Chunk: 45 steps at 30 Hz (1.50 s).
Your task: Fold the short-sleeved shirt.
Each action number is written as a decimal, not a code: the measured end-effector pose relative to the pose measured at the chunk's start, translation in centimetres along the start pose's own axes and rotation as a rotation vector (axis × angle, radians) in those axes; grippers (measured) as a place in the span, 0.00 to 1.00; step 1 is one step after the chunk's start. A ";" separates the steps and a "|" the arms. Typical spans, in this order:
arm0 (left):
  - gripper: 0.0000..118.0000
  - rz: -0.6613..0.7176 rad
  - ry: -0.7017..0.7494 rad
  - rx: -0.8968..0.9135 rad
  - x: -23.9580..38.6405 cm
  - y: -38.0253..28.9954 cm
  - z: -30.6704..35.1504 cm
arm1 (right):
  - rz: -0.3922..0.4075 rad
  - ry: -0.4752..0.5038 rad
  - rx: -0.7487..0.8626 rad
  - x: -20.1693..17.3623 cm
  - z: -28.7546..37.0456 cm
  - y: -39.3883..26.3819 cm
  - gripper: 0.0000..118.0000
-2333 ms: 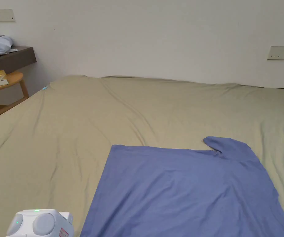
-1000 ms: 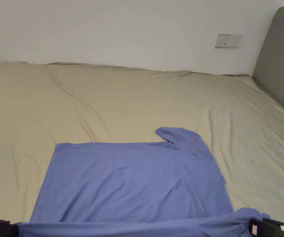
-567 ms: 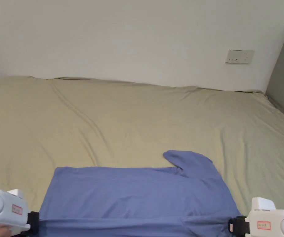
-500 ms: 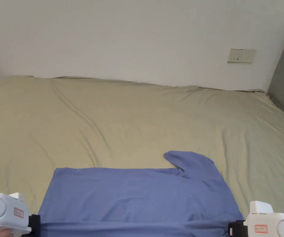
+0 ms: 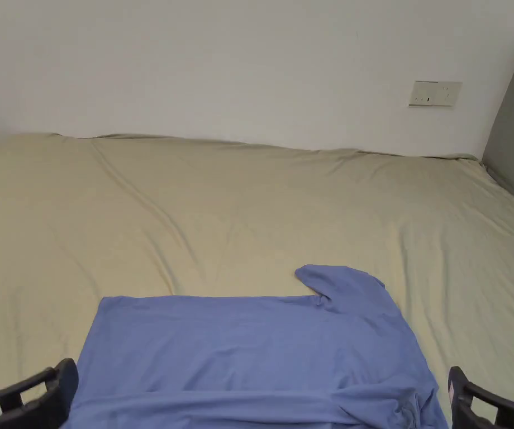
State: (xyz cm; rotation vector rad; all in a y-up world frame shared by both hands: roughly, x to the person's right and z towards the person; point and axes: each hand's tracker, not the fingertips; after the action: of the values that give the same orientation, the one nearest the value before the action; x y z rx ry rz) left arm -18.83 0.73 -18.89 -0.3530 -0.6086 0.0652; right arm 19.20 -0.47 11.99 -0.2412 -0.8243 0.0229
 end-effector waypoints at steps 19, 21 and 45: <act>0.02 0.023 0.005 -0.280 -0.8 -1.4 1.3 | 0.073 0.010 0.048 -4.4 7.4 -1.6 0.03; 0.09 0.108 0.026 -0.620 -3.2 -0.8 -3.7 | 0.065 0.021 0.027 -4.5 7.0 -1.8 0.03; 0.07 0.059 0.012 -0.866 -3.3 -4.3 -11.5 | -0.102 0.170 -0.375 -0.1 0.2 -3.9 0.82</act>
State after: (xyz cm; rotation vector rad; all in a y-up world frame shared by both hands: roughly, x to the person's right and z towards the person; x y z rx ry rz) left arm -15.16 -7.35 -28.02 -1.2084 -0.5906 -0.1515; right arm 18.69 -4.27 12.95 -0.5465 -0.6655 -0.2473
